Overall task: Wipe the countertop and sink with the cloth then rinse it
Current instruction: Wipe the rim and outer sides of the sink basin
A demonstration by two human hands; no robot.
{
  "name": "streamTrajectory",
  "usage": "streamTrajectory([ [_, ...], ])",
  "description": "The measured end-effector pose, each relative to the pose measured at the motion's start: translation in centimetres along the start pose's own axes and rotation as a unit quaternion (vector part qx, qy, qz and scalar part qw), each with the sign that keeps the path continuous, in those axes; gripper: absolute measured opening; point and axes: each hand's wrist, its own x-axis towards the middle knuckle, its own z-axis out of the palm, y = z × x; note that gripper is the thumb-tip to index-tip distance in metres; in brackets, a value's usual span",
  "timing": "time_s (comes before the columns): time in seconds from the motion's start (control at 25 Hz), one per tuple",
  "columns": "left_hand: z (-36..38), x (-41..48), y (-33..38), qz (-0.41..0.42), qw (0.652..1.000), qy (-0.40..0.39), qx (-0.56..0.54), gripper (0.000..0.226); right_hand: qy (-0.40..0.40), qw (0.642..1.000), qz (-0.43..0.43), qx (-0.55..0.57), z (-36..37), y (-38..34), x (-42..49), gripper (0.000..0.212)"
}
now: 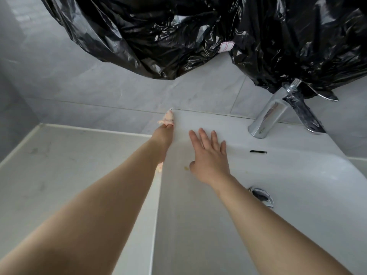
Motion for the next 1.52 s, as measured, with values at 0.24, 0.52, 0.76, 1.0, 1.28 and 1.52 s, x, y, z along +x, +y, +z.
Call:
streamTrajectory([
  [0.24,-0.2,-2.4,-2.5,0.096,0.993,0.004,0.07,0.022,0.026,0.999,0.008,0.018,0.2,-0.4,0.0,0.081],
  [0.52,0.7,5.7,1.1,0.099,0.993,0.045,0.049,0.035,0.036,0.999,0.003,0.015,0.4,-0.6,-0.2,0.084],
  [0.76,0.6,7.5,2.3,0.121,0.985,0.072,0.1,0.038,0.034,0.999,0.0,0.018,0.7,-0.7,-0.1,0.085],
  [1.0,-3.4,5.8,-4.5,-0.068,0.976,-0.188,-0.084,0.054,0.047,0.999,0.005,0.006,1.1,-1.2,0.0,0.09],
  [1.28,-1.5,5.7,-2.4,-0.014,0.978,-0.154,-0.138,0.058,0.051,0.999,0.001,0.006,1.4,-1.0,0.0,0.091],
  [1.52,-3.6,-2.5,-6.7,0.001,0.96,-0.224,-0.168,0.038,0.063,0.998,0.002,-0.001,1.8,-1.1,0.2,0.092],
])
